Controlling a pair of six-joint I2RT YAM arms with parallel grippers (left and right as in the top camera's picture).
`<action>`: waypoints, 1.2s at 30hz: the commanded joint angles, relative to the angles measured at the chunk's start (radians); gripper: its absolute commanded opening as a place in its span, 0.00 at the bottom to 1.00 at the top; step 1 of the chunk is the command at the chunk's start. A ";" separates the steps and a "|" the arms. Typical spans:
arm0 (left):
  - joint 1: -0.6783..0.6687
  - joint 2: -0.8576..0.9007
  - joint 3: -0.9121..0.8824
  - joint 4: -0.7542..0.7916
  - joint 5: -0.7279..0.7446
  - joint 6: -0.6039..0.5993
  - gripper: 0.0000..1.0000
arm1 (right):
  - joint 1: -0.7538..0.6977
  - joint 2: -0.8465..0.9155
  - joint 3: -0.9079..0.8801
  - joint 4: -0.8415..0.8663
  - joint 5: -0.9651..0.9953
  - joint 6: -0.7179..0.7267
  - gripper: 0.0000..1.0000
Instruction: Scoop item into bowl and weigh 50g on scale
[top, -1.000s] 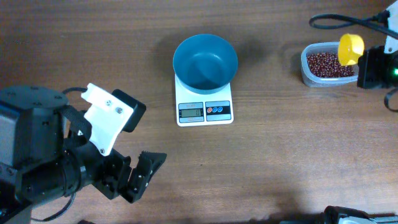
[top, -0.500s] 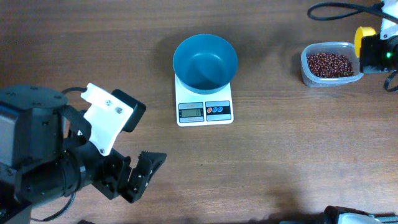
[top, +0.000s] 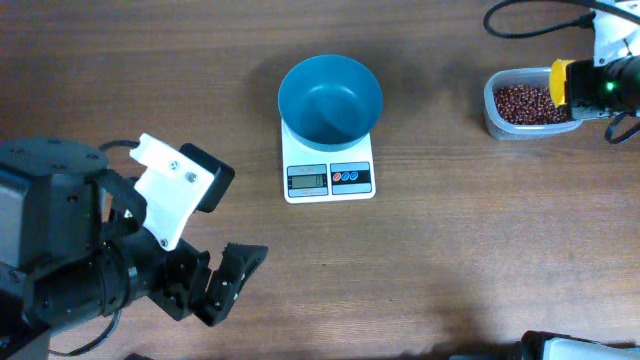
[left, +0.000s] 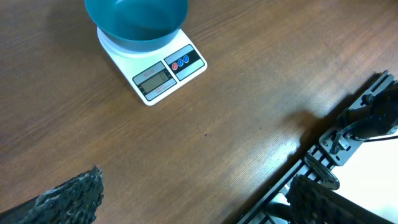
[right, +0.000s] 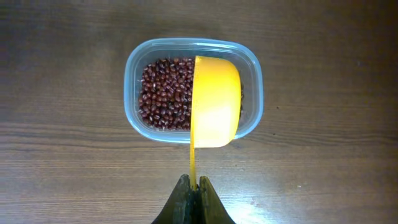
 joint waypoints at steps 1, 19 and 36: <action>0.006 -0.001 0.019 0.000 0.003 0.017 0.99 | -0.003 0.000 0.030 0.010 -0.034 0.001 0.04; 0.331 0.340 0.018 -0.085 0.281 0.723 0.99 | -0.004 0.000 0.030 0.043 -0.078 0.015 0.04; 0.331 0.341 0.018 -0.075 0.230 0.723 0.99 | -0.003 0.231 0.029 0.104 0.141 -0.112 0.04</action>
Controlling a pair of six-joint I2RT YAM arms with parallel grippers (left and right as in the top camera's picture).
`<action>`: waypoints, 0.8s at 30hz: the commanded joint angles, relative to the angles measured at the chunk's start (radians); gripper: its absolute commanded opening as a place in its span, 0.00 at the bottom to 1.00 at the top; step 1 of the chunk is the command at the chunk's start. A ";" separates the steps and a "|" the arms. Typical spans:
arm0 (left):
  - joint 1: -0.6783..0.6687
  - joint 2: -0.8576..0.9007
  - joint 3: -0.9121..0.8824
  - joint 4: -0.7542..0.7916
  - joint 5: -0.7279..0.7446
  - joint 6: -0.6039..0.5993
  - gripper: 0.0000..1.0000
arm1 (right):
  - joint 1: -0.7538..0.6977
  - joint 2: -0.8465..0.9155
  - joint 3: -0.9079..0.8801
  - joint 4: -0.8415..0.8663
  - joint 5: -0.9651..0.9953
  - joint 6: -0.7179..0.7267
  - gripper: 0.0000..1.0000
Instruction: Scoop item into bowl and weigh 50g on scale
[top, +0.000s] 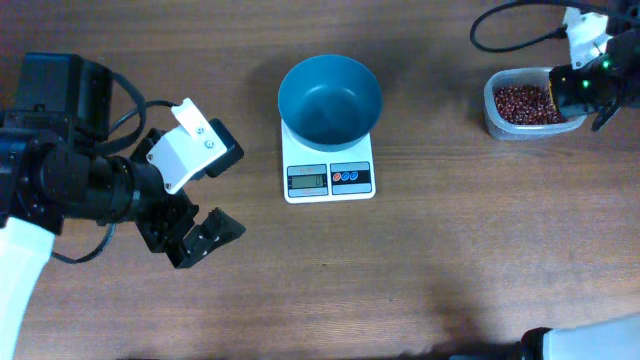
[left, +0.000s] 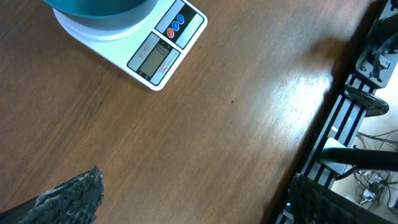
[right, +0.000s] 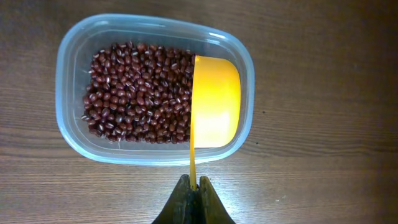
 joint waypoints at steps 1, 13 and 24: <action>0.006 0.000 0.011 0.002 0.003 0.016 0.99 | -0.003 0.037 0.022 0.023 0.029 -0.008 0.04; 0.006 0.000 0.011 0.002 0.003 0.016 0.99 | -0.005 0.098 0.021 -0.002 -0.108 0.080 0.04; 0.006 0.000 0.011 0.002 0.003 0.016 0.99 | -0.128 0.127 0.021 -0.029 -0.379 0.442 0.04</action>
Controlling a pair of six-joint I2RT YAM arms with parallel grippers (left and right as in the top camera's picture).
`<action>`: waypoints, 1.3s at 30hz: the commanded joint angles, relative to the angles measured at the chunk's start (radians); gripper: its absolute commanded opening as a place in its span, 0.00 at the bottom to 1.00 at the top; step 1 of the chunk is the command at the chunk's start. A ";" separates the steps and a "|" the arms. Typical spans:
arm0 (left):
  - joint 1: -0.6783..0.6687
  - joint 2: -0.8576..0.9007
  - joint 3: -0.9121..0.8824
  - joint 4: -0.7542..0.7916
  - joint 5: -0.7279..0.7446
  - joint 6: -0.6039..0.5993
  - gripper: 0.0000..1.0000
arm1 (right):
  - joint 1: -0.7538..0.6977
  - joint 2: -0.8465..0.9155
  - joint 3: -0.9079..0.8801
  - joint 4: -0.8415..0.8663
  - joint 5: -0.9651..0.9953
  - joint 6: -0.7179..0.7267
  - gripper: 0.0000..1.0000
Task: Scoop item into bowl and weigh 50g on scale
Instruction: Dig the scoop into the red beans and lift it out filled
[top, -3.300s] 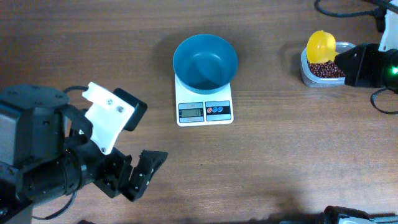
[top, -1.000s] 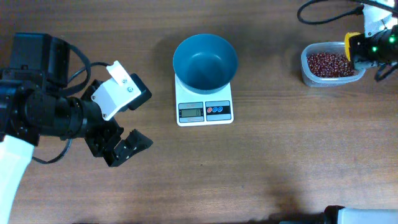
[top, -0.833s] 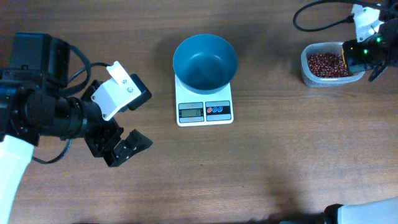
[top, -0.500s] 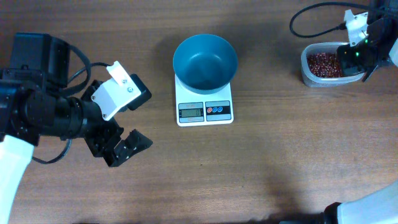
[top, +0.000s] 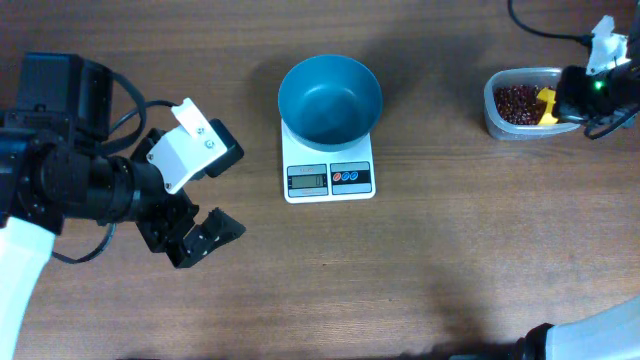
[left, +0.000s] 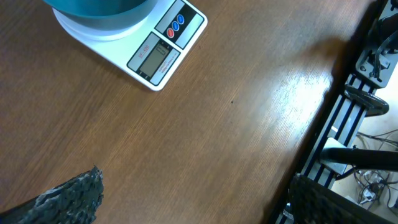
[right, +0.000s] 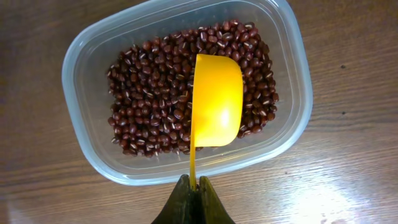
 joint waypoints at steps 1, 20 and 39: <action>0.006 0.000 0.011 0.002 0.003 0.016 0.99 | -0.010 0.066 0.019 -0.011 -0.093 0.138 0.04; 0.006 0.000 0.011 0.002 0.003 0.016 0.99 | -0.114 0.124 0.020 -0.095 -0.307 0.316 0.04; 0.006 0.000 0.011 0.002 0.002 0.016 0.99 | -0.188 0.223 -0.018 -0.110 -0.526 0.158 0.04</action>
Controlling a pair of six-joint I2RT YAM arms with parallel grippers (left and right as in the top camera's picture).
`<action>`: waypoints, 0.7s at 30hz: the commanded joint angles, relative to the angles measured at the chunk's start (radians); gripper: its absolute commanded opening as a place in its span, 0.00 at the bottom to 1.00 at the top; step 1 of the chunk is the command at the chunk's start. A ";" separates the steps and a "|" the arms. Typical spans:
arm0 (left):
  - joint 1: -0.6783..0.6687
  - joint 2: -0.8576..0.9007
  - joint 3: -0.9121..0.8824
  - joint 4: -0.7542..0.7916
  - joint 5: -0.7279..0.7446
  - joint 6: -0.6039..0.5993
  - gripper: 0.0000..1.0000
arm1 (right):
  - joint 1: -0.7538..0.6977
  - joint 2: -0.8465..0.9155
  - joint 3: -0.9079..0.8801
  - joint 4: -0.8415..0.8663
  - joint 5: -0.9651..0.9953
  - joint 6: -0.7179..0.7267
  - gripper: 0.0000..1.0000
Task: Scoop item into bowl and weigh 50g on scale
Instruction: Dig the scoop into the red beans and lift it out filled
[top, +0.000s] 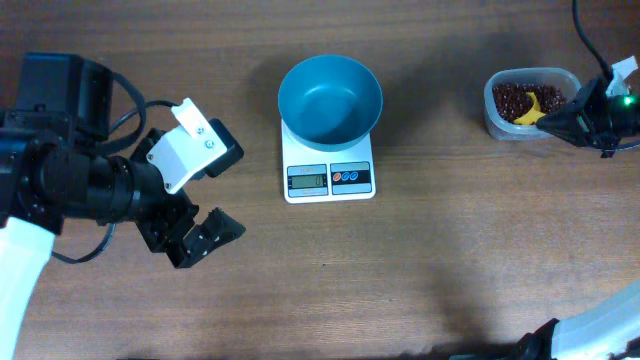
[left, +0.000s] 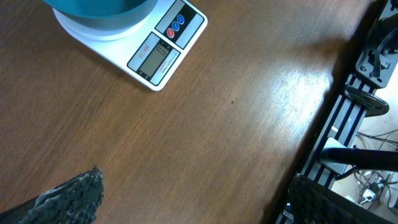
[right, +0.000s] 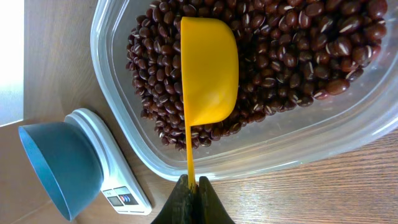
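Observation:
A blue bowl (top: 330, 98) stands empty on the white scale (top: 329, 178) at mid-table. At the far right a clear tub (top: 494, 112) holds red beans (right: 292, 56). My right gripper (right: 191, 186) is shut on the thin handle of a yellow scoop (right: 208, 68), whose cup lies tilted among the beans inside the tub (right: 118, 134). In the overhead view the scoop (top: 531, 108) shows in the tub beside the right gripper (top: 575, 118). My left gripper (top: 205, 240) hangs open over bare wood left of the scale (left: 163, 53), nothing between its fingers.
The table's front edge and a black metal frame (left: 348, 118) show at the right of the left wrist view. Black cables (top: 590, 35) run above the tub at the back right.
My right gripper has tipped over toward the left, so the scoop now lies lower and deeper among the beans. The left arm, bowl and scale are unchanged.
First the right gripper held the yellow scoop level over the tub's right side, while the left arm sat at the near left. The left arm then stood farther back and has stayed there. The scoop came over the tub's middle, and now sits tilted in the beans.

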 joint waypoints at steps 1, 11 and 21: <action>0.006 0.000 0.011 0.002 0.003 0.016 0.99 | -0.013 0.041 -0.033 -0.022 0.001 0.005 0.04; 0.006 0.000 0.011 0.002 0.003 0.016 0.99 | -0.136 0.041 -0.076 0.060 -0.246 0.015 0.04; 0.006 0.000 0.011 0.002 0.003 0.016 0.99 | -0.172 0.041 -0.076 0.056 -0.369 -0.135 0.04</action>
